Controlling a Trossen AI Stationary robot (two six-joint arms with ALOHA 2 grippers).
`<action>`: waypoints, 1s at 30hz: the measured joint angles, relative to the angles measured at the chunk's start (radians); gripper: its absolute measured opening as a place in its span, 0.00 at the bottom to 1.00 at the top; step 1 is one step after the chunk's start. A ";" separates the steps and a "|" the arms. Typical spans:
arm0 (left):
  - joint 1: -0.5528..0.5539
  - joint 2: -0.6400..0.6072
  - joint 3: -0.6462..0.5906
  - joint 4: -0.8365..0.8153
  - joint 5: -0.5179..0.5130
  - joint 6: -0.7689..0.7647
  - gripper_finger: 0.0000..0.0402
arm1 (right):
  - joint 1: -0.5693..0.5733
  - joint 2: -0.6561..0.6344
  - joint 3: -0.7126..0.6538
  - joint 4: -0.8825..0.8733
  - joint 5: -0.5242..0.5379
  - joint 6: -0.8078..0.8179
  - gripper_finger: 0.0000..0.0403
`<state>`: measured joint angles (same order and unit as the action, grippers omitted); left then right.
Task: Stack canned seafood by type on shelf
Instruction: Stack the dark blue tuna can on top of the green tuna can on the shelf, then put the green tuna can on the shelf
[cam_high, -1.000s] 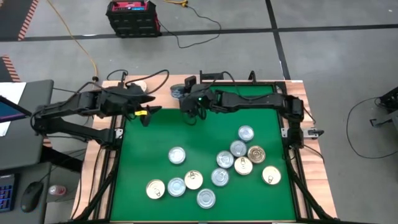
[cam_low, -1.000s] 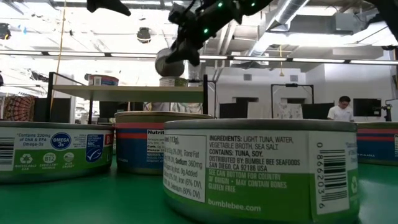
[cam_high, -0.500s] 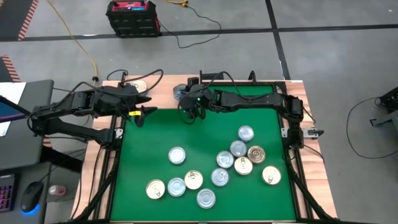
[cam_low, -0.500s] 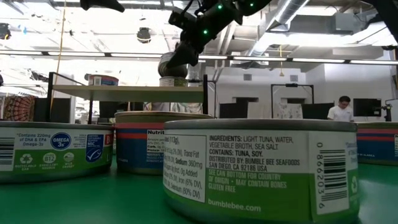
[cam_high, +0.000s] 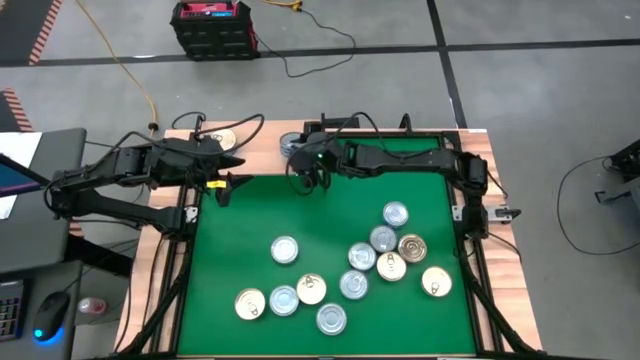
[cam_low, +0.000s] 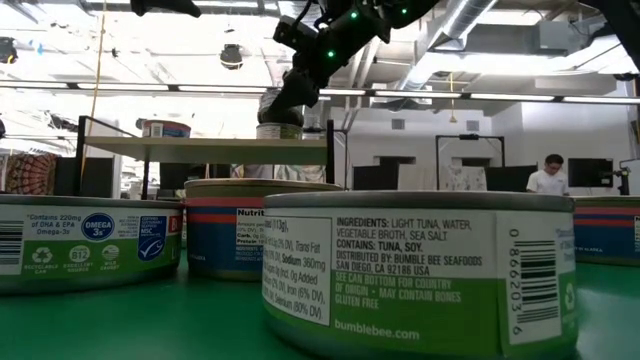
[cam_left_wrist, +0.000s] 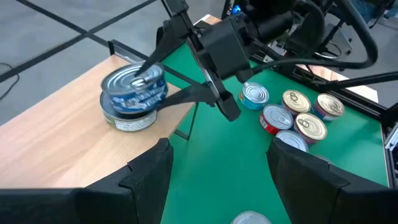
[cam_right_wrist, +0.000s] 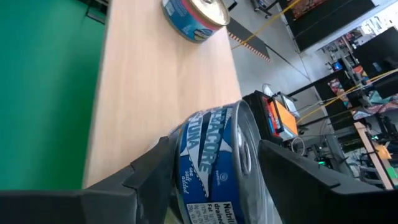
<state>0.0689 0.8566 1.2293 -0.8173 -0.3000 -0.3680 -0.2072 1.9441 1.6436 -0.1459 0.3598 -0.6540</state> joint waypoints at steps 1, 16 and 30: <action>0.000 0.000 0.000 0.000 0.000 0.004 0.62 | -0.001 0.000 0.000 0.003 0.000 0.000 0.67; 0.000 0.000 0.000 -0.002 0.059 -0.011 0.62 | 0.067 -0.043 0.091 -0.096 0.062 0.139 0.66; -0.030 0.094 -0.043 0.055 0.067 0.002 0.62 | 0.027 -0.407 -0.153 -0.747 -0.218 0.735 0.60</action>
<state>0.0391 0.9507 1.1863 -0.7625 -0.2333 -0.3657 -0.1806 1.5372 1.4909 -0.8928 0.1420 0.0814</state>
